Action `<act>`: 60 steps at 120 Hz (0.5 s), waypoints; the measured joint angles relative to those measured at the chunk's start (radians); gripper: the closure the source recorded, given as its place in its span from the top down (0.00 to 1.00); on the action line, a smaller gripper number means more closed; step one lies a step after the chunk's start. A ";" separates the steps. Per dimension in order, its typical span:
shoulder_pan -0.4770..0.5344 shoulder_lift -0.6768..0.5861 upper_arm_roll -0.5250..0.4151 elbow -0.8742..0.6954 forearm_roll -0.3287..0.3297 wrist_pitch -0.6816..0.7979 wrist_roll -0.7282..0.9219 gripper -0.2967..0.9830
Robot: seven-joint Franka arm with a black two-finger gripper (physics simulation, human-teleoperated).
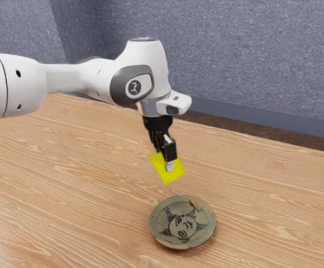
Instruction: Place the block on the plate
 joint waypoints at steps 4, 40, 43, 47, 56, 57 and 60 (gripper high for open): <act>0.001 -0.011 -0.008 -0.018 -0.001 0.005 0.000 0.54; 0.001 -0.021 -0.044 -0.111 -0.009 0.062 0.003 0.54; 0.001 -0.020 -0.045 -0.120 -0.010 0.067 0.003 0.54; 0.001 -0.018 -0.046 -0.131 -0.011 0.075 0.004 0.54; 0.001 -0.012 -0.046 -0.153 -0.015 0.095 0.007 0.54; 0.002 -0.011 -0.047 -0.154 -0.016 0.097 0.007 0.54; 0.002 -0.007 -0.047 -0.158 -0.017 0.103 0.008 0.54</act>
